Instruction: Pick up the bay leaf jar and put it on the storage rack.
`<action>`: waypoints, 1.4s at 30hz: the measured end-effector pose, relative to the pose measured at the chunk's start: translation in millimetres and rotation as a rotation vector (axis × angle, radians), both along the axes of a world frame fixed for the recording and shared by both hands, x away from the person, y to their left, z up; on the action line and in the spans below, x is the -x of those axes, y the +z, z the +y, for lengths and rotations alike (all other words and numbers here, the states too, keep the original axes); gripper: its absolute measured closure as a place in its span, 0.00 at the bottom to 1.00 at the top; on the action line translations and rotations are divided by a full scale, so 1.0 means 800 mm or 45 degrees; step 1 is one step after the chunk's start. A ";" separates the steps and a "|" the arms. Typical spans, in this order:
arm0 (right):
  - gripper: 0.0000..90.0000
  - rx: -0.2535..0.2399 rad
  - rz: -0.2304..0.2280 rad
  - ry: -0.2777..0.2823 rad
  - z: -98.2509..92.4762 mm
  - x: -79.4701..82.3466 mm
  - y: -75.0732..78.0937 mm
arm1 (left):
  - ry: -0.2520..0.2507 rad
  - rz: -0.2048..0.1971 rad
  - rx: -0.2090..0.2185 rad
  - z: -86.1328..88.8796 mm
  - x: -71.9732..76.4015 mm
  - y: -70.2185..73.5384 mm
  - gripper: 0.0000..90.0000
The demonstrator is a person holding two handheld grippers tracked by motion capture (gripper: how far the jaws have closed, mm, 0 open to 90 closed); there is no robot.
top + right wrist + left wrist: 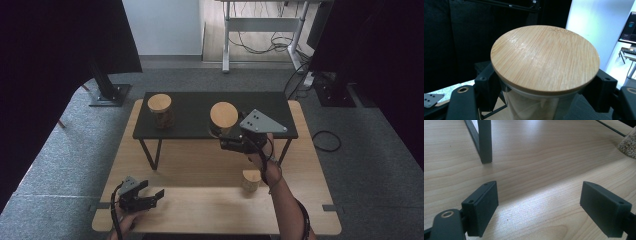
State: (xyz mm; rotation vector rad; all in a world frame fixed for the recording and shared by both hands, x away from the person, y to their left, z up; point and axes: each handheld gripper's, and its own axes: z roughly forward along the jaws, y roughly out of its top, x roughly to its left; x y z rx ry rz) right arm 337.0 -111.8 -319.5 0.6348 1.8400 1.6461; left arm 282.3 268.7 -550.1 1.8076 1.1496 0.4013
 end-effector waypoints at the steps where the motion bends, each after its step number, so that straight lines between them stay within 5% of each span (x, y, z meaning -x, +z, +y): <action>1: 0.28 0.000 0.000 0.000 0.000 0.000 0.000 | 0.000 0.000 0.000 0.000 0.000 0.000 0.16; 42: 0.28 0.074 0.090 -0.133 0.022 -0.059 -0.032 | -0.004 0.000 -0.009 0.000 0.000 0.000 0.16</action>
